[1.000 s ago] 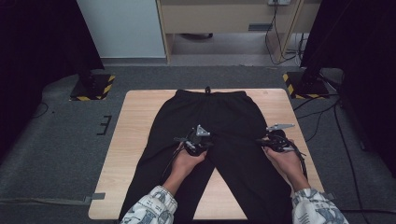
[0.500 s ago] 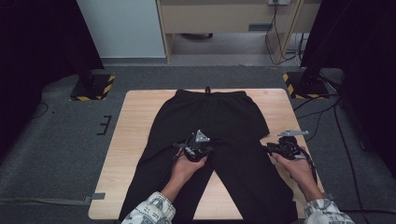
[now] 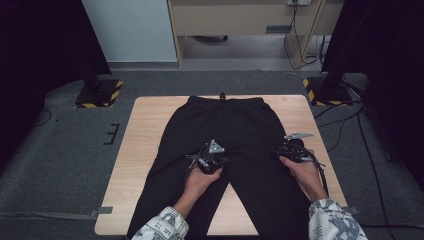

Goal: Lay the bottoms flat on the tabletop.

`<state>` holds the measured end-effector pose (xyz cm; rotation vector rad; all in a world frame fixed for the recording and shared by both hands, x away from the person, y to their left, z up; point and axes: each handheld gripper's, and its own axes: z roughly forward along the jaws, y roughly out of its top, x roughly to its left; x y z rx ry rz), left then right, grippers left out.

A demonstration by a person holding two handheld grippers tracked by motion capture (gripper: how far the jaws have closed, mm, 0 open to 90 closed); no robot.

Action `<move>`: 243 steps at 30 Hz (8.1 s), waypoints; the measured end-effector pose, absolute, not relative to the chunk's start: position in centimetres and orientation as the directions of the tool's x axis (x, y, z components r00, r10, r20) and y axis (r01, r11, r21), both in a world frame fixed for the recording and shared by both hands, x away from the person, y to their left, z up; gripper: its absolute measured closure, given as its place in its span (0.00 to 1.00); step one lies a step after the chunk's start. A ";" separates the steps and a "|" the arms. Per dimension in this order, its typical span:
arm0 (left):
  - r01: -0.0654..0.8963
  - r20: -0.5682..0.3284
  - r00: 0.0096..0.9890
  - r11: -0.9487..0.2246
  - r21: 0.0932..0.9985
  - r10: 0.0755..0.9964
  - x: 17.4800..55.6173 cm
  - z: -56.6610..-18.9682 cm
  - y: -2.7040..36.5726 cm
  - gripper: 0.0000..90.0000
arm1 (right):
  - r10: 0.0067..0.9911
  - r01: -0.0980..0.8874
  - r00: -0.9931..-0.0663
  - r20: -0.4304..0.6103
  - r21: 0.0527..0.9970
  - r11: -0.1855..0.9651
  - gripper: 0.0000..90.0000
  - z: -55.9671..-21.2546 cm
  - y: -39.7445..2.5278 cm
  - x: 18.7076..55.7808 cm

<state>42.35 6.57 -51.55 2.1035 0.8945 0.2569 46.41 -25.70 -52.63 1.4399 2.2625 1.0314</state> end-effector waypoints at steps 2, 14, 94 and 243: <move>0.507 -0.123 0.725 -0.405 0.761 0.677 42.4 -51.6 6.6 0.97 | 0.862 0.679 -0.488 0.139 0.682 0.274 0.94 -52.6 -25.4 46.2; 0.517 -0.138 0.723 -0.397 0.758 0.677 42.3 -51.2 6.7 0.97 | 0.843 0.685 -0.512 0.166 0.671 0.284 0.98 -52.3 -27.3 42.7; 0.526 -0.155 0.742 -0.423 0.738 0.652 40.4 -51.6 5.8 0.94 | 0.866 0.673 -0.475 0.159 0.699 0.241 0.99 -52.1 -28.1 42.8; 0.479 -0.187 0.824 -0.483 0.733 0.534 34.6 -52.8 5.6 0.83 | 0.860 0.679 -0.484 0.161 0.690 0.252 0.59 -51.3 -30.8 34.5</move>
